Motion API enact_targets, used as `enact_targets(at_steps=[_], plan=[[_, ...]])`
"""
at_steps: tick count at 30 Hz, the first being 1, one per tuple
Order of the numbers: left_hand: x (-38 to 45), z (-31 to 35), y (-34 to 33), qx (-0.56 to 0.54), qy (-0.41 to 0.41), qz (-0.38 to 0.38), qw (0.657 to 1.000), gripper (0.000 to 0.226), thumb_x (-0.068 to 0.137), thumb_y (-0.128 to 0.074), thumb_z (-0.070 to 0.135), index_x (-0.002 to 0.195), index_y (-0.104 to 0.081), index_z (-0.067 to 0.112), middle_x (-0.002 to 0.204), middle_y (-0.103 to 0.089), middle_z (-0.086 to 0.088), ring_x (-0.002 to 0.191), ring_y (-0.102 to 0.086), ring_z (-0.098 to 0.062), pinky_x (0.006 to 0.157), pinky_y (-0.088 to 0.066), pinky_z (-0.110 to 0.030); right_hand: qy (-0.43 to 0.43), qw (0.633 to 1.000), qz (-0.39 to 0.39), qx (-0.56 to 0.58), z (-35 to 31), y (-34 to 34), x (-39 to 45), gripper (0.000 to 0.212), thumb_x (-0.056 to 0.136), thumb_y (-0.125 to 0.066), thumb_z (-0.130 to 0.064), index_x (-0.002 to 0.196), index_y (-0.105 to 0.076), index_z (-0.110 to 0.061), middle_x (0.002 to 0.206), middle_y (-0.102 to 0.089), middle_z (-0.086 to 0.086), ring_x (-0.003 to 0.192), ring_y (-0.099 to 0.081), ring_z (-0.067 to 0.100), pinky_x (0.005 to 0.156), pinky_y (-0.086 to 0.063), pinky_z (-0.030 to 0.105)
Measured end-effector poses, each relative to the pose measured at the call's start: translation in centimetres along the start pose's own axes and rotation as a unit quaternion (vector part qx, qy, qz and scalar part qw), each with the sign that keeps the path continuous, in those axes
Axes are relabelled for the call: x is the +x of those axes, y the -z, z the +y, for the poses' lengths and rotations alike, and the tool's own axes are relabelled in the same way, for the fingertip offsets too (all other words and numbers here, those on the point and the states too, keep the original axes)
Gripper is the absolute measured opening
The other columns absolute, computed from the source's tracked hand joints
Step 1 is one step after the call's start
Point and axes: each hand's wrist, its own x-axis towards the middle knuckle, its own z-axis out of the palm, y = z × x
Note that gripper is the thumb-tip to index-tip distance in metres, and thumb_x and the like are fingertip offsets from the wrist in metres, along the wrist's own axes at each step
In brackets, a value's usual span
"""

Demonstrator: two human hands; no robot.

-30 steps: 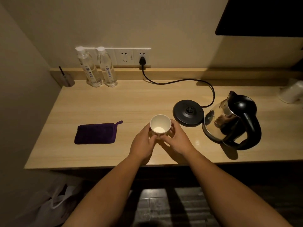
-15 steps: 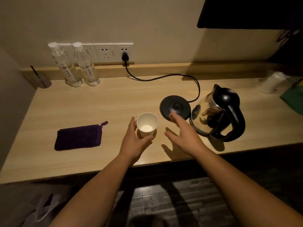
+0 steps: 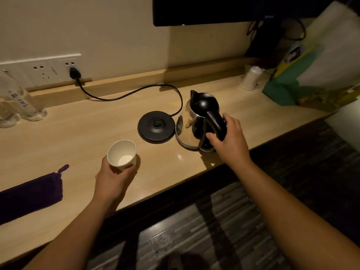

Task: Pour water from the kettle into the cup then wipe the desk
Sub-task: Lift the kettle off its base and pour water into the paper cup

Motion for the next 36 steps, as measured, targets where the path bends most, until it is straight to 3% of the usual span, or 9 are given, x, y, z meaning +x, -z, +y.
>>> enact_targets(at_steps=[3, 9, 12, 16, 21, 26, 32, 36], plan=[[0.5, -0.9, 0.2, 0.0, 0.012, 0.003, 1.0, 0.071, 0.077, -0.083, 0.023, 0.133, -0.041, 0.037, 0.116, -0.055, 0.011, 0.109, -0.054, -0.019, 0.087, -0.051, -0.038, -0.06, 0.996, -0.017, 0.071, 0.1, -0.2, 0.2, 0.066, 0.083, -0.07, -0.037, 0.138, -0.037, -0.023, 0.132, -0.051, -0.001, 0.115, -0.054, 0.015, 0.088, -0.049, 0.029], [0.7, -1.2, 0.3, -0.011, 0.033, -0.005, 0.999, 0.074, 0.066, -0.086, 0.036, 0.128, -0.045, 0.046, 0.119, -0.058, 0.01, 0.111, -0.057, -0.023, 0.09, -0.054, -0.048, -0.11, 0.979, -0.011, 0.172, -0.5, -0.4, 0.8, 0.053, 0.081, -0.071, -0.038, 0.124, -0.045, -0.021, 0.109, -0.056, -0.007, 0.09, -0.057, 0.006, 0.067, -0.044, 0.014], [0.5, -1.1, 0.4, -0.012, 0.033, -0.004, 0.999, 0.075, 0.066, -0.086, 0.035, 0.128, -0.045, 0.047, 0.119, -0.058, 0.011, 0.112, -0.057, -0.022, 0.09, -0.054, -0.046, -0.13, 0.967, -0.002, 0.22, -0.7, -0.8, 0.8, 0.05, 0.08, -0.074, -0.034, 0.12, -0.046, -0.022, 0.101, -0.055, -0.013, 0.088, -0.057, 0.005, 0.067, -0.045, 0.016], [0.2, -0.7, 0.1, 0.034, -0.012, 0.017, 0.999, 0.069, 0.08, -0.08, 0.022, 0.138, -0.042, 0.029, 0.119, -0.055, 0.005, 0.107, -0.053, -0.017, 0.083, -0.044, -0.028, -0.133, 0.954, 0.02, 0.27, -1.0, -1.1, 0.6, 0.04, 0.083, -0.072, -0.026, 0.114, -0.048, -0.022, 0.101, -0.054, -0.013, 0.09, -0.058, 0.005, 0.068, -0.045, 0.016], [0.2, -0.6, 0.1, 0.049, -0.014, 0.018, 0.999, 0.072, 0.08, -0.08, 0.023, 0.14, -0.04, 0.026, 0.122, -0.053, 0.005, 0.107, -0.051, -0.015, 0.082, -0.041, -0.025, -0.084, 0.962, 0.016, 0.26, -1.7, 0.0, 0.1, 0.035, 0.083, -0.071, -0.026, 0.111, -0.05, -0.024, 0.104, -0.055, -0.011, 0.092, -0.058, 0.004, 0.063, -0.045, 0.015], [0.0, -0.4, 0.3, 0.045, -0.005, 0.019, 0.999, 0.073, 0.078, -0.081, 0.026, 0.139, -0.04, 0.03, 0.122, -0.055, 0.005, 0.107, -0.053, -0.016, 0.074, -0.042, -0.018, 0.0, 0.97, -0.048, 0.237, -4.4, 1.7, 0.7, 0.036, 0.079, -0.076, -0.022, 0.108, -0.054, -0.025, 0.104, -0.058, -0.011, 0.096, -0.057, 0.003, 0.072, -0.044, 0.016], [0.3, -0.7, 0.6, 0.051, -0.004, 0.011, 0.999, 0.073, 0.073, -0.083, 0.039, 0.133, -0.042, 0.038, 0.122, -0.058, 0.007, 0.112, -0.054, -0.018, 0.093, -0.05, -0.038, 0.091, 0.973, -0.165, 0.134, -8.1, 2.0, 1.7, 0.038, 0.072, -0.081, -0.025, 0.101, -0.058, -0.032, 0.1, -0.06, -0.016, 0.095, -0.057, 0.002, 0.076, -0.044, 0.018], [0.5, -1.0, 0.6, 0.059, -0.015, 0.014, 0.998, 0.07, 0.069, -0.083, 0.046, 0.127, -0.044, 0.044, 0.117, -0.06, 0.01, 0.109, -0.056, -0.015, 0.092, -0.052, -0.038, 0.133, 0.96, -0.233, 0.075, -10.3, 1.5, 2.1, 0.04, 0.068, -0.082, -0.03, 0.103, -0.064, -0.035, 0.101, -0.065, -0.015, 0.096, -0.06, 0.003, 0.084, -0.05, 0.026]])
